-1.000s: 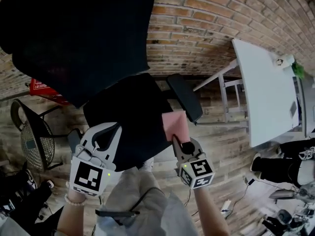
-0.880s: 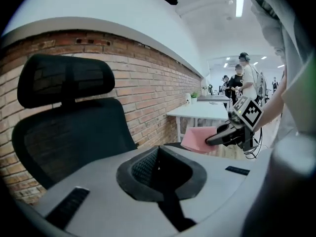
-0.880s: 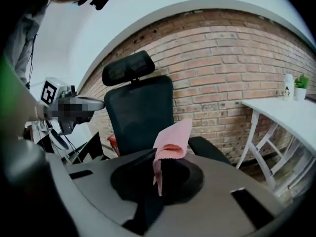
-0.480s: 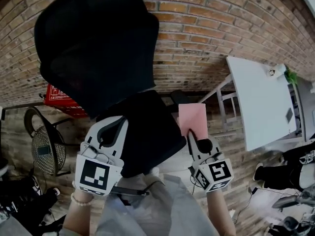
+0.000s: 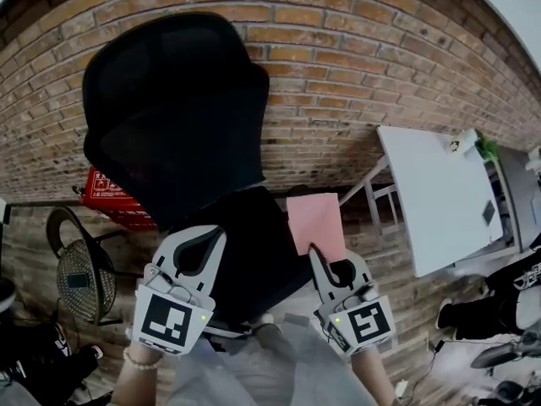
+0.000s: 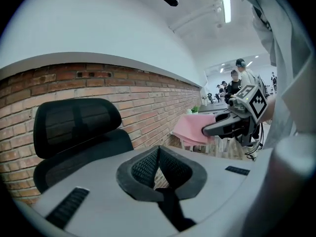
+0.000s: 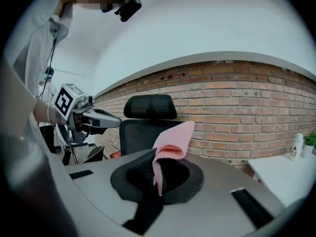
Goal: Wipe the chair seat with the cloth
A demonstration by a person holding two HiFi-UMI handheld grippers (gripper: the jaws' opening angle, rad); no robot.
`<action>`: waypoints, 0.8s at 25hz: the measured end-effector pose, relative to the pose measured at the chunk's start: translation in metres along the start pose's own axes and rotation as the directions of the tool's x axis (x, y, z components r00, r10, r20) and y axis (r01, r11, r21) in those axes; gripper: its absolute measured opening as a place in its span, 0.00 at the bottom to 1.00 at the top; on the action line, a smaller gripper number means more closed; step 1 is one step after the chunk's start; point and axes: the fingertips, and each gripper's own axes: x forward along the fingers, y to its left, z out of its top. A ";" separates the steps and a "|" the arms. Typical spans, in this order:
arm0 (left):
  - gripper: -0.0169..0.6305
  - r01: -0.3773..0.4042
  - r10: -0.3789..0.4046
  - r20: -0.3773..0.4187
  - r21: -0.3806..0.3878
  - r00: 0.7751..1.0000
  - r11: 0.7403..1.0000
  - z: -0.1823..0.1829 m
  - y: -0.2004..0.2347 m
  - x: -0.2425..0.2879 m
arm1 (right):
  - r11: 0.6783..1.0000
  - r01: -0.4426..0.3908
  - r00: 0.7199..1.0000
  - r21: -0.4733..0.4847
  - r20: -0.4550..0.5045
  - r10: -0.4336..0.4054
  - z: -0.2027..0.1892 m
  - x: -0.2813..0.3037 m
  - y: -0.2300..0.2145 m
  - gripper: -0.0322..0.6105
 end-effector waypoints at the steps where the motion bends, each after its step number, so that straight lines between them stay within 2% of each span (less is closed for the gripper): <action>1: 0.05 -0.004 0.004 0.007 0.003 1.000 1.000 0.003 0.001 -0.002 | 1.000 0.001 1.000 -0.007 0.009 -0.001 0.005 -0.001 0.001 0.13; 5: 0.05 -0.028 0.028 0.037 -0.003 0.999 1.000 0.011 0.008 -0.007 | 1.000 0.019 0.998 -0.020 0.063 -0.018 0.024 -0.001 0.003 0.13; 10: 0.05 -0.031 0.031 0.061 -0.001 0.998 1.000 0.017 0.009 -0.004 | 0.999 0.026 0.998 0.032 0.055 -0.028 0.022 0.000 0.002 0.13; 20: 0.05 -0.004 0.004 0.054 0.002 0.999 1.000 0.010 0.004 0.006 | 1.000 -0.007 0.999 0.000 0.054 0.007 0.025 0.012 0.009 0.13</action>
